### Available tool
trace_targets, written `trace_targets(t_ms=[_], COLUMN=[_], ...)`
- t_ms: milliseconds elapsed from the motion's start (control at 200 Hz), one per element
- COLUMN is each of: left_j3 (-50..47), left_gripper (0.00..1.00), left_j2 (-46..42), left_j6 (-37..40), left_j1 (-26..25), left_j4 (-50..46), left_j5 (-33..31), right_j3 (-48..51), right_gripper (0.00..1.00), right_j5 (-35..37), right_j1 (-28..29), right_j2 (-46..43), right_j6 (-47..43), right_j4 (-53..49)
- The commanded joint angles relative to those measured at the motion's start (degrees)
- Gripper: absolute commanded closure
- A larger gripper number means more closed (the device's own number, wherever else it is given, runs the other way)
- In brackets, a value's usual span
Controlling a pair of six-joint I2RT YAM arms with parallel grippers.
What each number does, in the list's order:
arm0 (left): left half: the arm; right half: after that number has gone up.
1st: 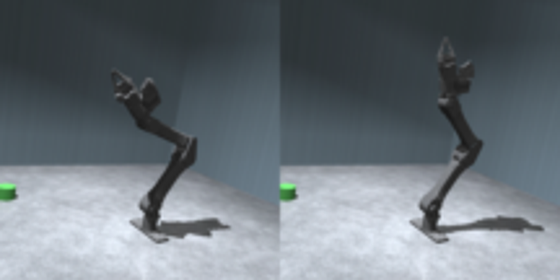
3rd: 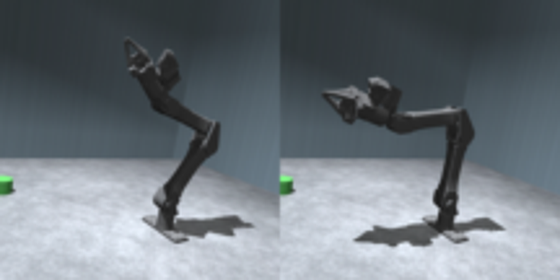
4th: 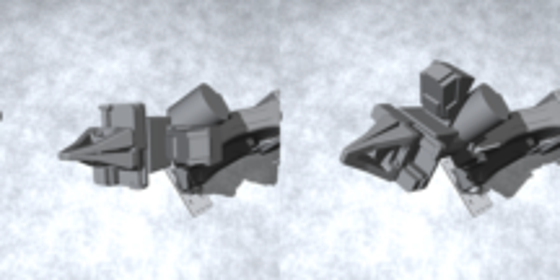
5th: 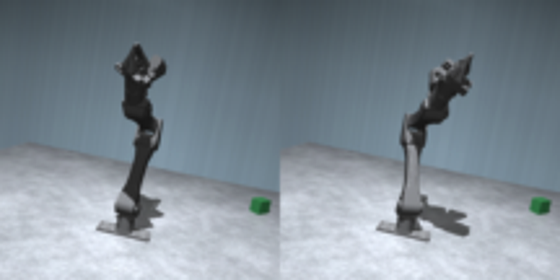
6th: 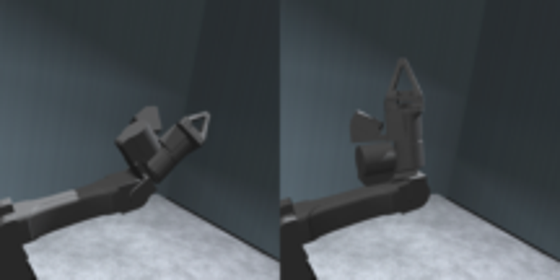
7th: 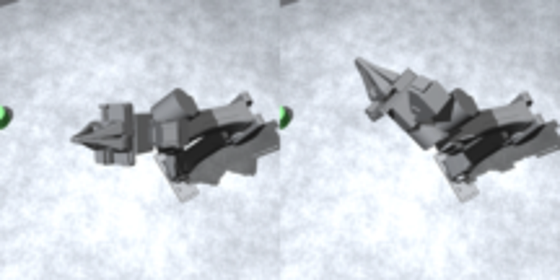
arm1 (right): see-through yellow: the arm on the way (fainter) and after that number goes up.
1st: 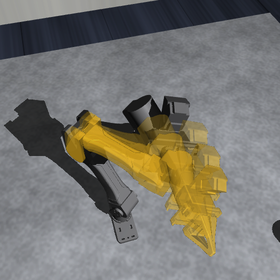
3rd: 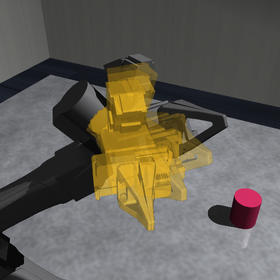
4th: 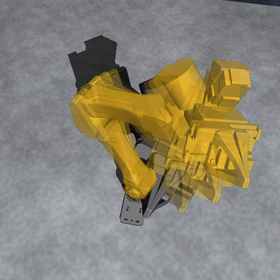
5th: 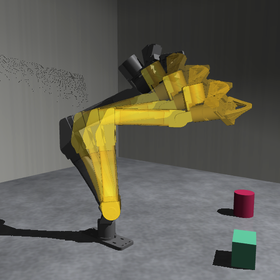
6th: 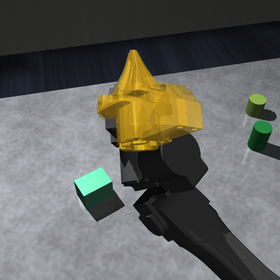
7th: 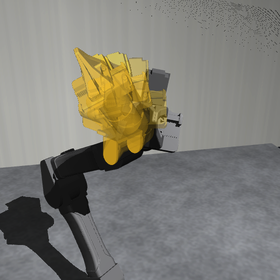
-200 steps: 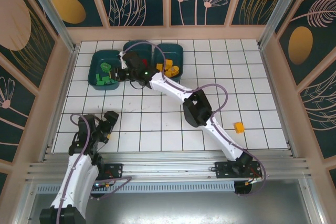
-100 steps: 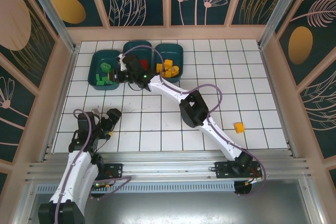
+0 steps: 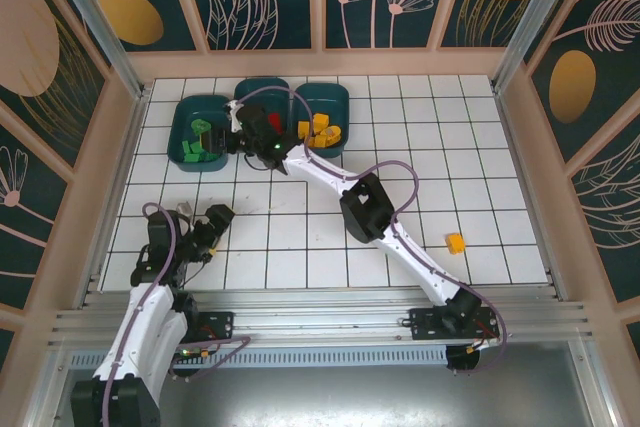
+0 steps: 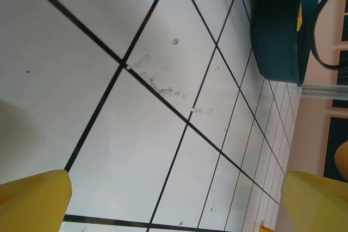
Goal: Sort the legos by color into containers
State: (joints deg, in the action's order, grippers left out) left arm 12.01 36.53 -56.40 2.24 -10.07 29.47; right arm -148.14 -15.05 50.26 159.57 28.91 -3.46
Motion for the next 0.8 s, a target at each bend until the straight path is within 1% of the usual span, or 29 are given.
trace_targets(t_ms=[0,170,250,305,360,410,490,560,636,696,756,796], left_j3=[2.9,3.48,3.21,3.03,2.8,2.31,1.37,0.59,-0.37,-1.51,-2.06,-2.03], left_gripper=[0.01,0.01,0.02,0.02,0.02,0.01,0.02,0.01,0.01,0.02,0.02,0.02], left_j2=[0.31,0.76,0.65,0.25,-0.22,-0.73,-1.34,-1.62,-1.51,-1.15,-0.35,0.4], left_j6=[2.11,1.56,1.04,0.91,0.87,0.29,-0.5,-1.11,-2.14,-3.11,-3.42,-3.07], left_j1=[0.02,-0.04,-0.04,-0.02,-0.08,-0.22,-1.23,-3.21,-6.26,-8.26,-9.44,-9.93], left_j4=[2.2,4.67,7.19,8.33,9.31,10.76,13.5,15.34,17.86,20.82,23.09,23.99], left_j5=[1.62,2.66,3.81,3.82,3.48,3.31,2.74,1.51,-0.32,-1.08,-1.33,-1.44], right_j3=[-0.75,3.72,5.18,8.4,16.22,26.88,49.1,65.44,79.77,88.74,95.09,98.78], right_gripper=[0.23,0.24,0.26,0.27,0.27,0.27,0.25,0.22,0.2,0.18,0.17,0.13], right_j5=[3.3,5.81,9.62,13.65,17.74,22.18,29.04,33.7,33.9,35.42,33.39,32.05], right_j1=[0.41,1.74,1.82,1.44,0.74,-0.05,-2.24,-5.98,-12.6,-18.37,-27.36,-32.9], right_j2=[-6.43,-16.3,-21.19,-25.55,-31.48,-38.45,-51.65,-62.89,-73.81,-81.69,-88.2,-91.93], right_j6=[-3.9,-8.07,-9.69,-9.69,-9.06,-7.96,-5.02,0.56,6.92,10.41,12.55,13.73], right_j4=[-0.42,-1.3,-7.24,-12.18,-15.6,-16.54,-15.94,-18.34,-22.8,-26.77,-29.7,-30.51])
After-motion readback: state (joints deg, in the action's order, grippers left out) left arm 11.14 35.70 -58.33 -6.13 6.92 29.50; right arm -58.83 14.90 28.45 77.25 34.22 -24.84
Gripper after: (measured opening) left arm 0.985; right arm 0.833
